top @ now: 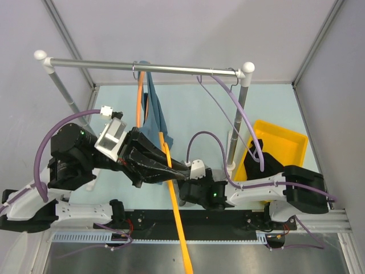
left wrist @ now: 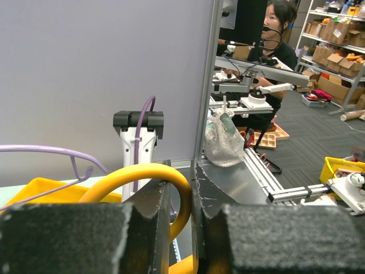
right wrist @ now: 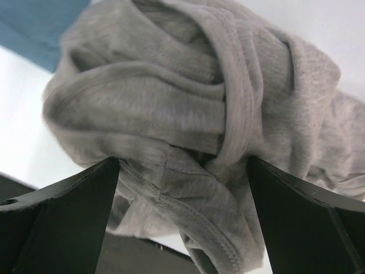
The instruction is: Remove the tank top from the hanger
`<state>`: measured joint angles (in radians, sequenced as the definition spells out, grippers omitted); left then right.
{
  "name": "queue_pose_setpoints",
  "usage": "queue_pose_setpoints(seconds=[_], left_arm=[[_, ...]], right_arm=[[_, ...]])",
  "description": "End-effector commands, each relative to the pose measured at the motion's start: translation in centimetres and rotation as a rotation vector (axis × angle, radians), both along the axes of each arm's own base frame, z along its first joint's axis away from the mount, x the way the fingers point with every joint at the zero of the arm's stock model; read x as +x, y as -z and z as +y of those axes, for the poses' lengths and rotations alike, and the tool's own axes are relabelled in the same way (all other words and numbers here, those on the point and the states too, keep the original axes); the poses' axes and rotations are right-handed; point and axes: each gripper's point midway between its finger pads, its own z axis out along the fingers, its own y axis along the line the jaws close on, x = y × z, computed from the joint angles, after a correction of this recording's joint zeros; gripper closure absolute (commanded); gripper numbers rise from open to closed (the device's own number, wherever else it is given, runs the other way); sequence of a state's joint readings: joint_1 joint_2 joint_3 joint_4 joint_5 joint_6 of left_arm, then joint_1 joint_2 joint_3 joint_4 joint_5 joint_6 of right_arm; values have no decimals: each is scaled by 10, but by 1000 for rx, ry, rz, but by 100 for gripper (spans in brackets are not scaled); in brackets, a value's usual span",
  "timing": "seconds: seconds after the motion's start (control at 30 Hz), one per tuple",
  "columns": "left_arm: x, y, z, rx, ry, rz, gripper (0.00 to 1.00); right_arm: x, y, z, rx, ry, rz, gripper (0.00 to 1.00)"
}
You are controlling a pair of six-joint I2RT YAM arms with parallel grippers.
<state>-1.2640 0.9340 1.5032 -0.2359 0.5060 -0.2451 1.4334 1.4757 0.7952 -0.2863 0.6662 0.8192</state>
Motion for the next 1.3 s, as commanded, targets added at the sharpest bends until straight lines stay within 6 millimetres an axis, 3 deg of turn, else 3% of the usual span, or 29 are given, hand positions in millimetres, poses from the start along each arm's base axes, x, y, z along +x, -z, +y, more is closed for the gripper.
queue_pose_setpoints(seconds=[0.0, 0.17, 0.27, 0.33, 0.4, 0.47, 0.53, 0.57, 0.63, 0.7, 0.73, 0.77, 0.83, 0.9, 0.93, 1.07, 1.1, 1.13, 1.27], left_arm=[[-13, -25, 14, -55, 52, -26, 100], [-11, -23, 17, -47, 34, -4, 100], [-4, -20, 22, -28, -17, 23, 100], [-5, -24, 30, -48, -23, 30, 100], [-7, -32, 30, -59, -13, 31, 100], [-11, -42, 33, -70, 9, 29, 100], [-14, -43, 29, -70, 31, 34, 100], [-13, -39, 26, -76, 33, 38, 100], [-10, -46, 28, -143, 20, 37, 100], [-4, -40, 20, -145, 0, 46, 100], [1, -37, 11, -132, -17, 50, 100], [3, -41, 11, -137, -29, 33, 100], [9, -43, 5, -129, -56, 23, 100], [14, -46, 5, -151, -89, 17, 100], [17, -44, 3, -153, -101, 20, 100], [29, -45, -3, -156, -159, 29, 100], [30, -44, -3, -148, -164, 30, 100], [30, -45, -3, -148, -163, 29, 100], [28, -45, -9, -133, -147, 3, 100]], right_arm=[[20, -13, 11, 160, 268, -26, 0], [19, 13, -8, 132, 395, -6, 1], [14, 22, -12, 147, 422, 10, 7], [14, 19, -14, 172, 433, -10, 17], [12, 11, -13, 225, 434, -25, 35], [9, 12, -23, 263, 464, -45, 52], [4, -1, -29, 325, 463, -92, 62], [1, 3, -42, 332, 465, -111, 74], [-5, -16, -50, 410, 427, -169, 80], [-9, -16, -57, 398, 351, -197, 89], [-10, -29, -54, 430, 310, -195, 92], [-15, -25, -48, 428, 222, -189, 99], [-24, -39, -33, 529, 142, -152, 100], [-27, -33, -36, 477, 59, -170, 100], [-36, -47, -23, 545, -6, -148, 100], [-65, -81, 2, 538, -326, -218, 100], [-68, -103, 11, 542, -373, -251, 100], [-72, -100, 11, 481, -419, -252, 100], [-83, -147, 18, 453, -532, -330, 100]])
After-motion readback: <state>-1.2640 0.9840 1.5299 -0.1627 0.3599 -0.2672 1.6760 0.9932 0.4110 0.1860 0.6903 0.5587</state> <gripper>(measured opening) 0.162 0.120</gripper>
